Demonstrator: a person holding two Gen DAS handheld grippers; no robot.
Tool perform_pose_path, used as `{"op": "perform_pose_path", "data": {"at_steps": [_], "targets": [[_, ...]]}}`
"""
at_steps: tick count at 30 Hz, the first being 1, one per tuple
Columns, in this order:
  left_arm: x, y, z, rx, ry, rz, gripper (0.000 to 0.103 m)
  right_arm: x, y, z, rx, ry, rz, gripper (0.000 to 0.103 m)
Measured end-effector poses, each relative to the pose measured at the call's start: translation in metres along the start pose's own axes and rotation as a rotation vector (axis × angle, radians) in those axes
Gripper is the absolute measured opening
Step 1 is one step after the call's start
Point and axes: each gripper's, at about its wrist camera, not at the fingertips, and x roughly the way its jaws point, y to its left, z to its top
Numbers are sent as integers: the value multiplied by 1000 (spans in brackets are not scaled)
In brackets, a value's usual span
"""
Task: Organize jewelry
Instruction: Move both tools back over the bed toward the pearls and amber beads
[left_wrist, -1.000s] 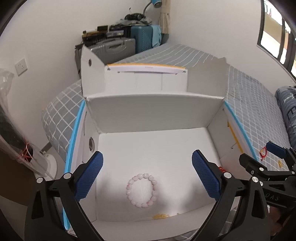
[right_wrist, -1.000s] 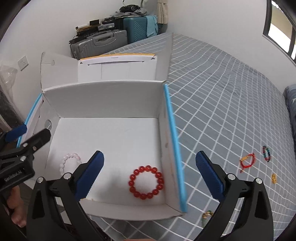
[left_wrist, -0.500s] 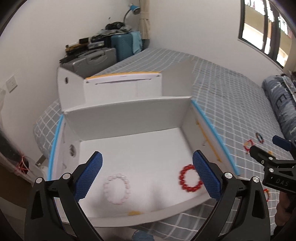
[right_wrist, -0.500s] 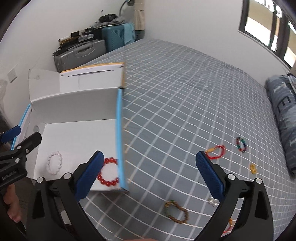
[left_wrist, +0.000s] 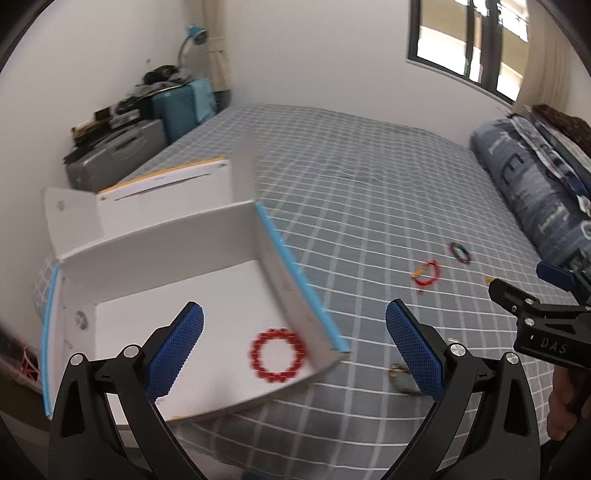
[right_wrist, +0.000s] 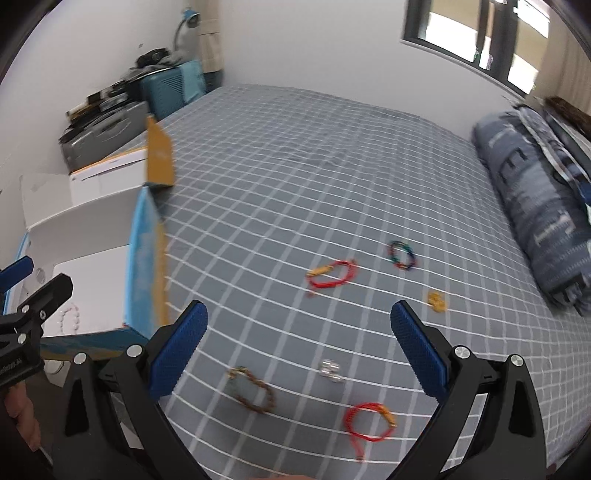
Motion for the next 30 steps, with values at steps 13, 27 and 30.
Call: {"op": "perform_pose_path", "data": {"at_steps": [13,27,30], "targets": [[33,-98,-22,135,80,-94,97,11,-91,-9,87,17,-84,95],[99,-165,-51,211,208,-170,97,76,-142,-21,127,87,-113,95],[118,-181,-54,223,245,-190,97,98,-154,-20,148,107,-107,95]]}}
